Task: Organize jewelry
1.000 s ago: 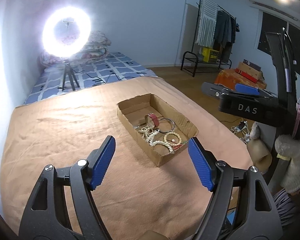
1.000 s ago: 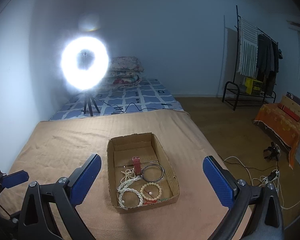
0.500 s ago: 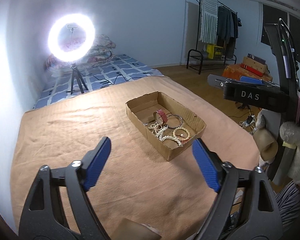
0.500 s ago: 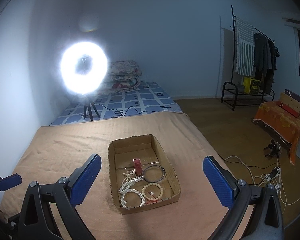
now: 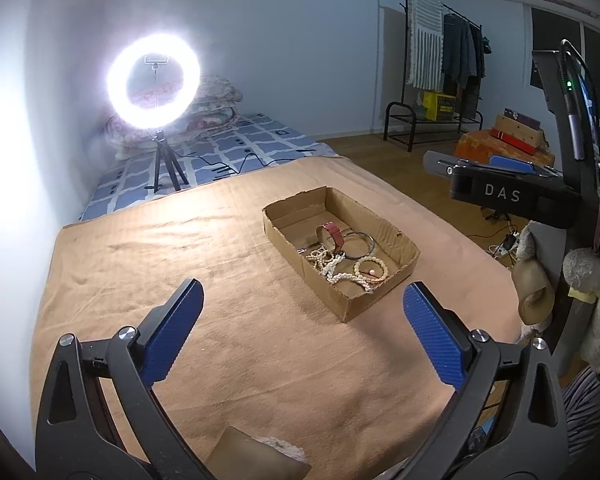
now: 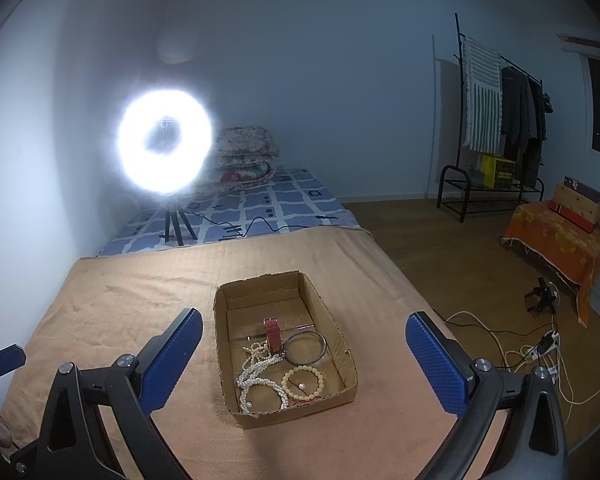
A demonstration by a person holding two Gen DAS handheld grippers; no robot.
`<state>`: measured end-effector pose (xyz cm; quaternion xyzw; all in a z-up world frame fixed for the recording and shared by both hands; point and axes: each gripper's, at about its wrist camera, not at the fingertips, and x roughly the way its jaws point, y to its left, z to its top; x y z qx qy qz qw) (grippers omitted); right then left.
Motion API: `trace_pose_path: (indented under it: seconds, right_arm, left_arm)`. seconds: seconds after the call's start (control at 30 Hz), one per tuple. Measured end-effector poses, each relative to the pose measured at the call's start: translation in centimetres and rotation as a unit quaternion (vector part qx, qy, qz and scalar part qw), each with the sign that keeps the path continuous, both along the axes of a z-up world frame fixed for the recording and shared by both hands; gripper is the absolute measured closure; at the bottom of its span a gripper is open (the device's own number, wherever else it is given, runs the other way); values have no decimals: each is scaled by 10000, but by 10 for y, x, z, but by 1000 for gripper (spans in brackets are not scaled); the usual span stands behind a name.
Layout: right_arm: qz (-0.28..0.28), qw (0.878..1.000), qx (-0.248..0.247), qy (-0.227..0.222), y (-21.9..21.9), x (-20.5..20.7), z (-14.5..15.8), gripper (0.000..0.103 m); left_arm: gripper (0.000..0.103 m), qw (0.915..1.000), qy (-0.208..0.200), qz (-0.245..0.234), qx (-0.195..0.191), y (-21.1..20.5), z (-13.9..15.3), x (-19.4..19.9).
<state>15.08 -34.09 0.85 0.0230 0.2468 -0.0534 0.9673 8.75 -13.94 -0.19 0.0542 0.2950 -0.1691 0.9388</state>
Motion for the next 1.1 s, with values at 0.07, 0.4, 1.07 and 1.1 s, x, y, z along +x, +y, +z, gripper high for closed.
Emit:
trace_pose_path:
  seconds: [0.07, 0.4, 1.07, 1.1]
  right_arm:
    - [-8, 10000, 2, -13, 0, 0, 1, 0]
    - [10, 10000, -15, -5, 2, -1, 1, 0]
    - [94, 9999, -100, 35, 5, -2, -2, 0]
    - [97, 9999, -105, 37, 5, -2, -2, 0]
  left_arm:
    - [1, 10000, -1, 20, -13, 1, 0, 0]
    - [1, 10000, -13, 46, -38, 4, 1, -1]
    - [1, 10000, 41, -9, -24, 6, -1, -2]
    - [1, 10000, 44, -12, -28, 6, -1, -2]
